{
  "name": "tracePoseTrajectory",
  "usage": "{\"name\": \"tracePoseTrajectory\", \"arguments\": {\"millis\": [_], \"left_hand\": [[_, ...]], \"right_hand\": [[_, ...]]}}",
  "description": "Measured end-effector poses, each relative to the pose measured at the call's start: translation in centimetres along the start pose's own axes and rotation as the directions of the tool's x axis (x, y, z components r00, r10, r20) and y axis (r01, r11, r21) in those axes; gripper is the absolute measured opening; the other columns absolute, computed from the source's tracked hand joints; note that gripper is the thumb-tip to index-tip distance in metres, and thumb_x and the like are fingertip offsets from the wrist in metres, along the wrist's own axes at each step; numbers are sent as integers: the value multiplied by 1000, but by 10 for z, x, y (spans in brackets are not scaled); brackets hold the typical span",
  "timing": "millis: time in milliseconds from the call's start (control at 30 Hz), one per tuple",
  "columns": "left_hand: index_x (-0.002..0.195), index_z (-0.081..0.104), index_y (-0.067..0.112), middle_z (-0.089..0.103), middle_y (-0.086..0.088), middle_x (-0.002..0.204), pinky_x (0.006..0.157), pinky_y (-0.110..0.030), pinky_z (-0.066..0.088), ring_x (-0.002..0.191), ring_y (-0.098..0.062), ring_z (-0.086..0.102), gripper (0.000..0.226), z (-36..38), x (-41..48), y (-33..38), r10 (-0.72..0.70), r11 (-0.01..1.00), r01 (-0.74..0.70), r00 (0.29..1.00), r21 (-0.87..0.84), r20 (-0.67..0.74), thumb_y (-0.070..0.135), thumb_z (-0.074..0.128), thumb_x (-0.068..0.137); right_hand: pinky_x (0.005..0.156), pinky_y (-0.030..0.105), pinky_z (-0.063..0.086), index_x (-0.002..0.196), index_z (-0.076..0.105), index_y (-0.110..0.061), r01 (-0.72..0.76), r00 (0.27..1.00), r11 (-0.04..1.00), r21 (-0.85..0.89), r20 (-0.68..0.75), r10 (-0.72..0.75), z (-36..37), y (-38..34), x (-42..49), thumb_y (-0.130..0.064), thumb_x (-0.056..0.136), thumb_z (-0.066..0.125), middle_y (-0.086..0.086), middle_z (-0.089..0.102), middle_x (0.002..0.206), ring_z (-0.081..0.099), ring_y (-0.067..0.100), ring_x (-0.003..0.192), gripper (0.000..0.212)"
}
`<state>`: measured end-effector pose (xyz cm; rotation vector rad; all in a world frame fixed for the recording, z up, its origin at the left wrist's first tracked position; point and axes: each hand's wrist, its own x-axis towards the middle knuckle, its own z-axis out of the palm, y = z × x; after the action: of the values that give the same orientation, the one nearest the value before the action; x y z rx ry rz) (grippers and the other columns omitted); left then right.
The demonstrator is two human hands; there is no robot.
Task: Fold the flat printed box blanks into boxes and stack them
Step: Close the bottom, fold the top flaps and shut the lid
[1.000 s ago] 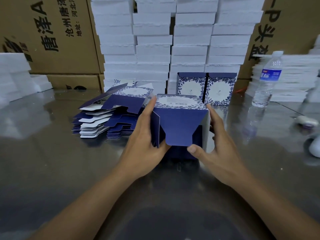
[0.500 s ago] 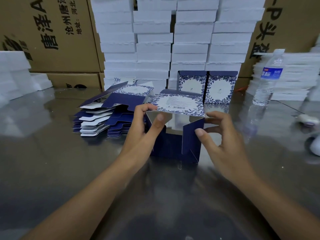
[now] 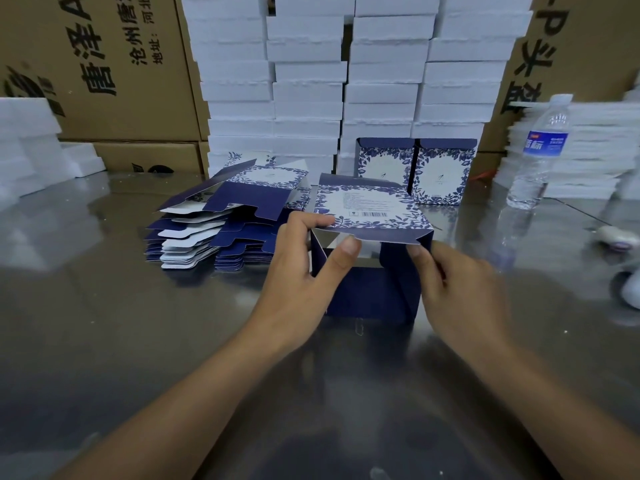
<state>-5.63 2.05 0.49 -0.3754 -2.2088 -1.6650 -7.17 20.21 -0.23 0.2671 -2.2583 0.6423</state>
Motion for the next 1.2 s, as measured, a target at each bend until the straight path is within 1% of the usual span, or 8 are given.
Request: {"name": "tracePoseTrajectory", "arguments": {"millis": [100, 233, 433, 633, 833, 933, 1133, 1200], "left_hand": [[103, 42, 46, 55, 3, 114, 82, -20, 38, 101, -10, 54, 47, -2, 1, 0, 2, 1000, -2, 1000, 2, -8, 77, 41, 68], [103, 41, 44, 55, 3, 111, 70, -18, 34, 87, -3, 50, 54, -5, 3, 1, -1, 1000, 1, 999, 15, -35, 82, 38, 65], [105, 41, 43, 55, 2, 114, 75, -19, 35, 96, -9, 53, 39, -4, 4, 0, -3, 1000, 4, 1000, 24, -30, 69, 41, 75], [106, 42, 40, 58, -4, 111, 75, -26, 41, 99, -24, 56, 48, -7, 5, 1, -18, 1000, 18, 999, -7, -47, 75, 42, 72], [106, 43, 41, 59, 6, 113, 82, -30, 45, 104, -19, 57, 48, -7, 6, 2, -30, 999, 29, 998, -27, -52, 75, 42, 73], [106, 42, 43, 58, 1, 113, 84, -35, 46, 102, -21, 57, 48, -7, 5, 1, -27, 1000, 26, 999, -17, -46, 76, 40, 71], [103, 43, 44, 57, 22, 101, 80, -23, 42, 93, 4, 56, 56, -7, 6, 3, -26, 999, 23, 997, -45, -69, 84, 33, 66], [104, 42, 42, 57, 29, 96, 77, -14, 40, 91, 9, 53, 54, -9, 7, 3, -28, 998, 24, 996, -54, -79, 82, 30, 69]], "right_hand": [[52, 36, 30, 71, 52, -5, -18, 997, 999, 40, 76, 15, 0, -1, -1, -45, 91, 38, 7, 51, 55, 50, 38, 60, 47], [49, 35, 28, 61, 41, -17, -40, 959, 999, -22, 281, 45, 4, 3, -3, -49, 93, 36, -3, 42, 53, 50, 32, 62, 46], [44, 28, 17, 51, 31, -20, -38, 965, 997, -71, 256, 55, 3, 1, -2, -49, 94, 37, -6, 37, 47, 38, 21, 49, 52], [44, 27, 25, 49, 37, -19, -18, 939, 992, -122, 340, 59, 2, 5, -2, -56, 91, 40, -4, 44, 49, 45, 18, 52, 56], [48, 27, 30, 53, 46, -18, -23, 911, 990, -136, 405, 77, 4, 10, -3, -55, 91, 43, -3, 54, 57, 52, 19, 60, 53], [47, 28, 29, 51, 43, -19, -22, 915, 991, -130, 397, 73, 6, 11, -3, -52, 93, 43, -4, 50, 55, 50, 21, 59, 53], [46, 28, 25, 50, 43, -20, -36, 899, 997, -74, 432, 65, 5, 15, -4, -57, 87, 48, -4, 45, 49, 46, 10, 53, 52], [47, 27, 27, 55, 45, -23, -4, 878, 998, -57, 478, 31, 5, 15, -6, -59, 84, 51, -6, 48, 52, 47, 8, 54, 47]]}}
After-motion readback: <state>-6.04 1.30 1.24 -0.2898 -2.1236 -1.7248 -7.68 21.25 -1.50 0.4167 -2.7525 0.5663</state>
